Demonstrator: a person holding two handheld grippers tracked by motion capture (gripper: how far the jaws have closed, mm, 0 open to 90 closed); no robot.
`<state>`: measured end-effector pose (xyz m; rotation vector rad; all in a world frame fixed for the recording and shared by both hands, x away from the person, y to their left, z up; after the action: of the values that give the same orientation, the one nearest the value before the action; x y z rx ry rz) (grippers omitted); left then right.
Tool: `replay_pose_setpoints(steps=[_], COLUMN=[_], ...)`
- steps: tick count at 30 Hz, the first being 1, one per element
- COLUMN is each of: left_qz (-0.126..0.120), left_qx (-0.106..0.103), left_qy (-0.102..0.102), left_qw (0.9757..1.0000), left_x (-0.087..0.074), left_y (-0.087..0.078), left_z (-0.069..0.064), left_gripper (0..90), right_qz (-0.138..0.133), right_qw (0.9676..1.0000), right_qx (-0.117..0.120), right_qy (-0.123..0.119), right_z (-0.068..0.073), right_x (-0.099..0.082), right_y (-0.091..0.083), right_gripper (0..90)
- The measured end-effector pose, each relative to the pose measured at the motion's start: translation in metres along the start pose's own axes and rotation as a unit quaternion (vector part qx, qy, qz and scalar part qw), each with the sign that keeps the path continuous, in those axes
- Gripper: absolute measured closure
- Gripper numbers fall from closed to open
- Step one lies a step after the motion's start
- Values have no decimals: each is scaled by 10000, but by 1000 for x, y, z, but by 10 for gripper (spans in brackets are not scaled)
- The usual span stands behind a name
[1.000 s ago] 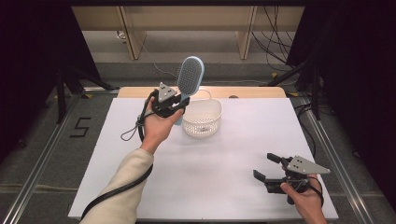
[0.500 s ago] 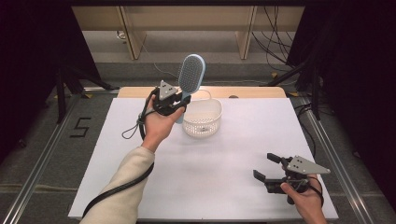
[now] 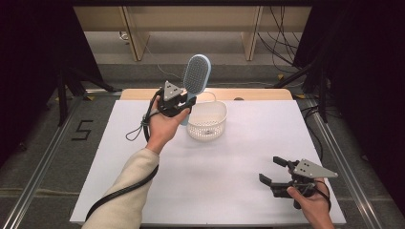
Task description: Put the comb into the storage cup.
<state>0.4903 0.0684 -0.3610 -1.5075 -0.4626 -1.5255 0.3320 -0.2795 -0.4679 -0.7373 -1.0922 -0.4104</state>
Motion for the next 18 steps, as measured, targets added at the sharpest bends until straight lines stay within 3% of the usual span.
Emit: replay_pose_setpoints(steps=[18], left_qz=[-3], left_qx=[-89], left_qy=[48], left_qw=[9999], left_x=[7], left_y=[6], left_z=[-5], left_gripper=[698], right_qz=[-15], right_qw=[10000], right_qx=[15], right_qy=[12], right_z=[0], right_x=[0], right_y=[0], right_gripper=[154])
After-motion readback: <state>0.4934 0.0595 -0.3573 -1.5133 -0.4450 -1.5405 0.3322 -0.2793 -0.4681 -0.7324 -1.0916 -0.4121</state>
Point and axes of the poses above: each handheld gripper's, and its own axes: y roughly forward along the jaws, x roughly out of its top, z roughly to its left, the point moved 3 cm from there along y, roughly forward along the jaws, and after that the axes turned 12 degrees about y, right-handed, at the moved point
